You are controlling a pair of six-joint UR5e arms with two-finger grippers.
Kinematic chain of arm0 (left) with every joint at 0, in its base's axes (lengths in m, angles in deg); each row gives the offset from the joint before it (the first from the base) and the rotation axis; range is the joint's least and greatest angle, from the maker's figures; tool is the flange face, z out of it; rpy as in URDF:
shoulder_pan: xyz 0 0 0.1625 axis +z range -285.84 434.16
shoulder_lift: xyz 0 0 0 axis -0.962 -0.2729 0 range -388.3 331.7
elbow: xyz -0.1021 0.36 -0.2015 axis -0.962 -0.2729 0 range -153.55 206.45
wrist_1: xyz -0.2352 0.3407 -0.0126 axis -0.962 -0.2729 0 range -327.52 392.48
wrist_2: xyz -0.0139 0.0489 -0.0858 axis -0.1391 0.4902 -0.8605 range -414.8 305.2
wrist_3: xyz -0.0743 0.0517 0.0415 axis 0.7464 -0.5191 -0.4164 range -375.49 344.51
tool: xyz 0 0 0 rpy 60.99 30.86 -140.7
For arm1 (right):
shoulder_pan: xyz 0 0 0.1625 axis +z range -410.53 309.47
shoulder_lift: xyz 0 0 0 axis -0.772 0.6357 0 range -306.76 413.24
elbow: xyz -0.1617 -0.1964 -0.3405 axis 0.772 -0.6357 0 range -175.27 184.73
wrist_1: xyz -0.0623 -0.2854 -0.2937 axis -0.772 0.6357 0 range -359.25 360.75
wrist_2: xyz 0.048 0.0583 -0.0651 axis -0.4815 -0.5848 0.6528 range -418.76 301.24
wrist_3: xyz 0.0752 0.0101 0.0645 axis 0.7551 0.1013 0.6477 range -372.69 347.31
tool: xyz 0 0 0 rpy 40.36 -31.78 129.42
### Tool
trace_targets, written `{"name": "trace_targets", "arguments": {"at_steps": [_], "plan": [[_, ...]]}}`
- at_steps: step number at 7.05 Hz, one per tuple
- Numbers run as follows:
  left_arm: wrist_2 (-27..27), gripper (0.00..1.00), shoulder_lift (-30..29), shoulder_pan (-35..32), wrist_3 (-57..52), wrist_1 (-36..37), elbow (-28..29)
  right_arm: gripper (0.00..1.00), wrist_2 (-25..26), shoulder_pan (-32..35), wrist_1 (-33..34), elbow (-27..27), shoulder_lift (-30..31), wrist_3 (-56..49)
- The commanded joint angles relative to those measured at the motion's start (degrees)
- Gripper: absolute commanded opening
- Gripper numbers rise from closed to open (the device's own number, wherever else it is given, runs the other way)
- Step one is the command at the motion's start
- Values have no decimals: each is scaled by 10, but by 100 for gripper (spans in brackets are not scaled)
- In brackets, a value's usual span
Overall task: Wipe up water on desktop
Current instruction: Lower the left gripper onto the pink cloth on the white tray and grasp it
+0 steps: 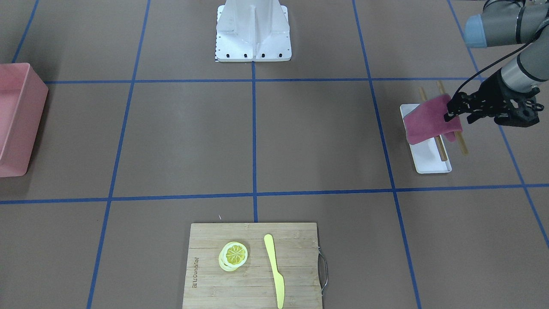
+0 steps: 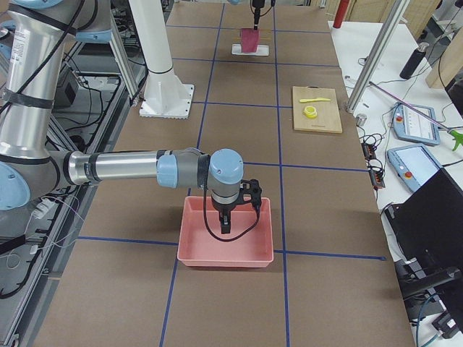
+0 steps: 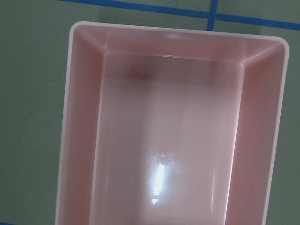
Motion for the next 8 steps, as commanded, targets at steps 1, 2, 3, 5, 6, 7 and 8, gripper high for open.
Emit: {"name": "trace_targets", "arguments": {"at_steps": [1, 2, 3, 5, 6, 7, 8], "plan": [[0, 69, 0, 1, -1, 0, 2, 100, 0, 0, -1, 1, 0, 0], [0, 59, 0, 1, -1, -1, 3, 100, 0, 0, 0, 1, -1, 1], [0, 58, 0, 1, -1, -1, 3, 100, 0, 0, -1, 1, -2, 1], [0, 48, 0, 1, -1, 0, 3, 100, 0, 0, -1, 9, -3, 1], [0, 34, 1, 1, 0, 0, 0, 100, -1, 1, -1, 15, -2, -1], [-1, 21, 1, 1, 0, 1, -2, 100, 0, 1, -1, 14, -2, -1], [-1, 6, 3, 0, 1, 1, -7, 100, -1, 1, 0, 15, -1, -1]]}}
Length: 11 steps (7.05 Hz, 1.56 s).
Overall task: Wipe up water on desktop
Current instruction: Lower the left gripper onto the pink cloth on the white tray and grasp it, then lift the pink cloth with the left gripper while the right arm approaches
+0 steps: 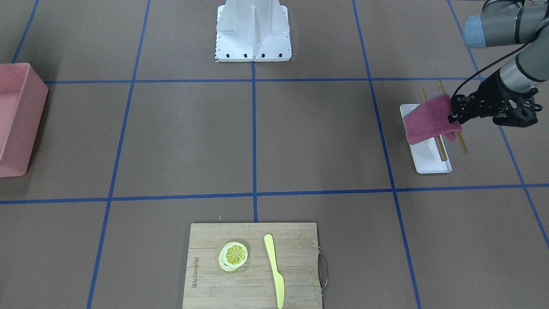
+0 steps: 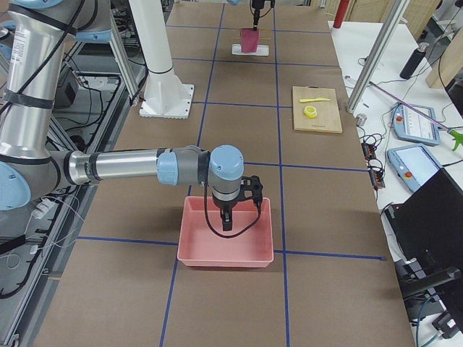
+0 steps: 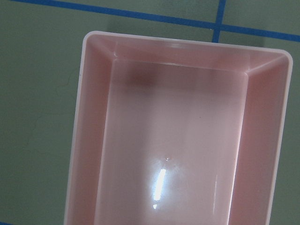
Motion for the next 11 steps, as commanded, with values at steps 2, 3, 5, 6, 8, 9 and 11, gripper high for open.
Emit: {"name": "trace_targets", "arguments": {"at_steps": [2, 3, 5, 6, 8, 9, 11], "plan": [[0, 0, 7, -6, 1, 1, -12, 100, 0, 1, 0, 1, -1, -1], [-1, 0, 16, -6, 0, 3, -29, 100, 2, 1, 0, 1, -2, -1], [-53, 0, 10, -8, 2, 4, -46, 100, 0, 1, 0, 3, -2, 2], [-89, 0, 7, -8, 15, 5, -68, 100, 0, 1, 0, 1, -12, 3], [-99, 0, -115, -2, 204, 6, -79, 100, -36, 0, -11, 28, -14, 3], [-99, 0, -185, 0, 293, 7, -70, 100, -76, -2, -57, 31, -14, 3], [-98, 0, -258, 20, 371, 6, -63, 100, -135, -37, -148, 31, -14, 16]]}}
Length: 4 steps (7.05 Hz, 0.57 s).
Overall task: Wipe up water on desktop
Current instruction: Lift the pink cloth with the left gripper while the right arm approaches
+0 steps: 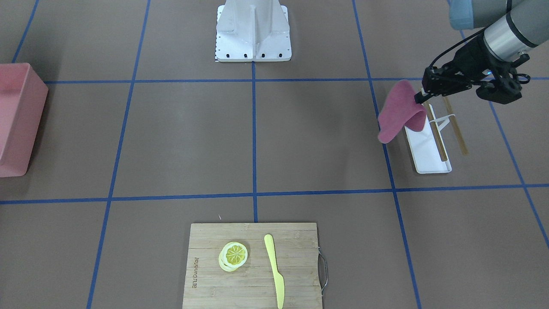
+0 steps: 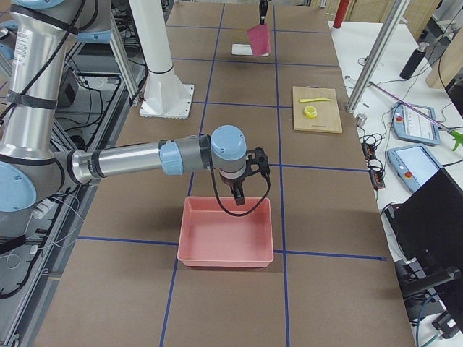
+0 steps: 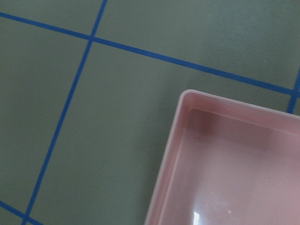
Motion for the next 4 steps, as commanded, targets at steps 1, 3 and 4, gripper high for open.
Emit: {"name": "trace_targets", "arguments": {"at_steps": [1, 3, 4], "plan": [[3, 0, -95, 38, 100, -1, 10, 100, -39, -45, -87, 2, -8, 12], [57, 0, -163, 110, 190, -5, 15, 100, -40, -114, -171, 6, -77, 177], [106, 0, -201, 156, 227, -5, 25, 100, -24, -148, -231, 6, -104, 267]]}}
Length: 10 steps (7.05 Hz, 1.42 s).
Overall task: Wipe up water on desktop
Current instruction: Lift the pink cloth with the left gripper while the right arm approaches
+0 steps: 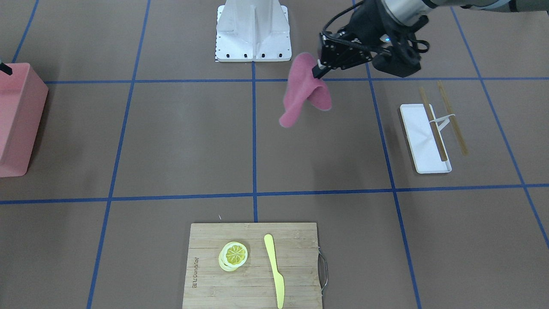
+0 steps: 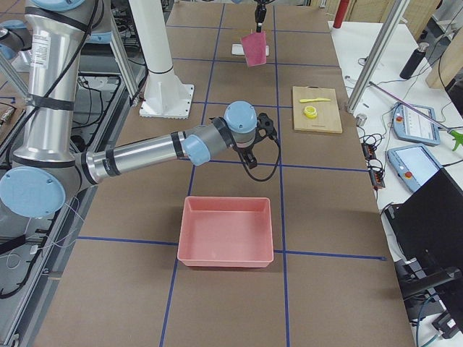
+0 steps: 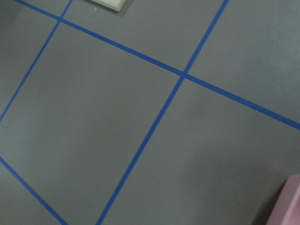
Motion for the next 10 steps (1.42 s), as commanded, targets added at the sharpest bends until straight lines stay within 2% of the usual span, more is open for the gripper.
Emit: {"name": "trace_targets", "arguments": {"at_steps": [1, 3, 6, 8, 9, 10], "plan": [[97, 0, -80, 82, 89, -1, 32, 100, 31, -87, -137, 1, -47, 154], [137, 0, -112, 112, 131, -2, 51, 100, 105, -152, -205, -2, -95, 205], [201, 0, -128, 148, 156, -3, 70, 99, 284, -312, -209, 1, -202, 317], [202, 0, -132, 148, 191, -2, 80, 99, 399, -400, -256, 1, -209, 320], [223, 0, -132, 147, 214, -4, 81, 99, 471, -437, -265, 1, -210, 320], [243, 0, -133, 147, 242, -16, 85, 99, 511, -460, -265, 1, -212, 320]]}}
